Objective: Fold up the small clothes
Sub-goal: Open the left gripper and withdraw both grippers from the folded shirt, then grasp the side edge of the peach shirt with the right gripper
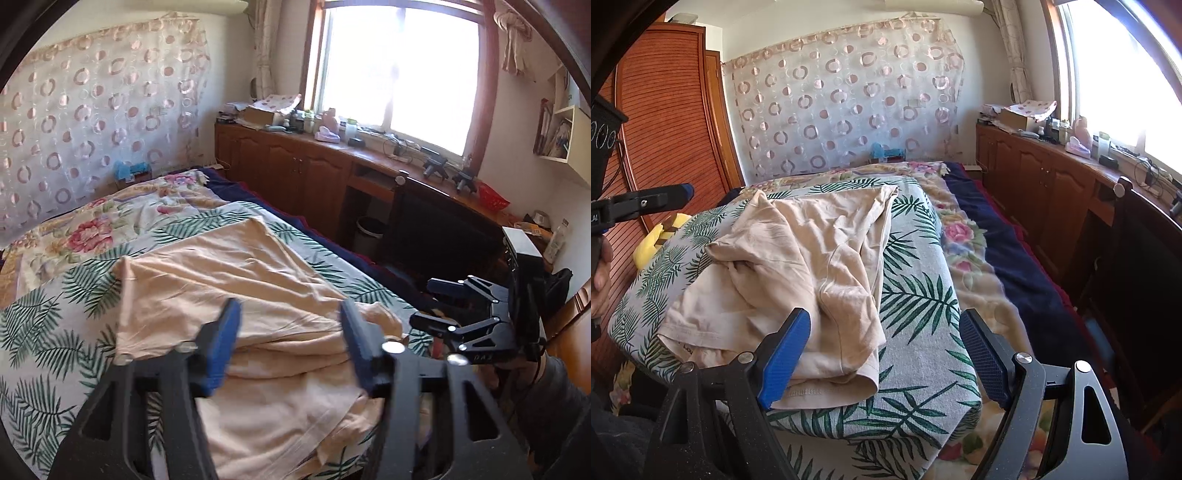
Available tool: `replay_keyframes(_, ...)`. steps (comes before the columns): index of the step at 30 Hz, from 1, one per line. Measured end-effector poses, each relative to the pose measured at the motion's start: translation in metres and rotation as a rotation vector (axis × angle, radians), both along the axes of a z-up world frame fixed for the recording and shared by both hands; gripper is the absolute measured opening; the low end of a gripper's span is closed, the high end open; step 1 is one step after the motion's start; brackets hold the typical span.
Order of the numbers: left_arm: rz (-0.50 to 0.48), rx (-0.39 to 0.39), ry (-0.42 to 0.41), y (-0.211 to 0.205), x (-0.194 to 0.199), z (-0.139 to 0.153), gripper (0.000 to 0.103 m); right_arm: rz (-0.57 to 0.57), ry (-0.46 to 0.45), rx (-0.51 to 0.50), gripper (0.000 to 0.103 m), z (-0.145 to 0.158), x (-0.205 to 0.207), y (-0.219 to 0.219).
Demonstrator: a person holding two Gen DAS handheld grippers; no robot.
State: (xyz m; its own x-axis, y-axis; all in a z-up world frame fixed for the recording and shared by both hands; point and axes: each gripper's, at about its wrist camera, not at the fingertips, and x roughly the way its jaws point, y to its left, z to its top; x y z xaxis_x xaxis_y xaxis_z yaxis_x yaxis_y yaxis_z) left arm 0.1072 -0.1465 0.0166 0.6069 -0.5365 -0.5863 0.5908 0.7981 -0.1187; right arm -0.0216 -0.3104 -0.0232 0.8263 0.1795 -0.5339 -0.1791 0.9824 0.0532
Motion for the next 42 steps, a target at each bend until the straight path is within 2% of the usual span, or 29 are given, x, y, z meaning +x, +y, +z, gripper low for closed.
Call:
replay_keyframes(2,0.028,-0.010,-0.014,0.016,-0.004,-0.003,0.078,0.008,-0.002,-0.010,0.084,0.001,0.003,0.005)
replay_keyframes(9,0.169,-0.012,-0.016,0.076,-0.011,-0.022,0.078,0.066,-0.016,-0.047,0.084,0.006,0.019,0.024)
replay_keyframes(19,0.371,-0.012,0.028,0.153,-0.007,-0.051,0.078,0.241,-0.015,-0.114,0.084,0.019,0.065,0.096)
replay_keyframes(24,0.408,-0.025,0.055,0.171,-0.004,-0.063,0.078,0.369,0.023,-0.153,0.084,0.019,0.098,0.142)
replay_keyframes(27,0.414,-0.027,0.059,0.175,-0.005,-0.068,0.078,0.438,0.073,-0.183,0.080,0.012,0.121,0.171)
replay_keyframes(33,0.410,-0.038,0.066,0.180,-0.009,-0.074,0.078,0.512,0.171,-0.252,0.075,-0.007,0.166,0.214)
replay_keyframes(36,0.402,-0.043,0.066,0.180,-0.011,-0.075,0.078,0.530,0.220,-0.292,0.064,-0.017,0.186,0.229)
replay_keyframes(38,0.399,-0.041,0.066,0.179,-0.012,-0.076,0.078,0.538,0.238,-0.332,0.049,-0.024,0.197,0.234)
replay_keyframes(40,0.395,-0.041,0.068,0.178,-0.013,-0.077,0.078,0.548,0.237,-0.329,0.013,-0.024,0.204,0.234)
replay_keyframes(42,0.389,-0.041,0.068,0.176,-0.014,-0.078,0.078,0.545,0.210,-0.279,0.010,-0.014,0.206,0.229)
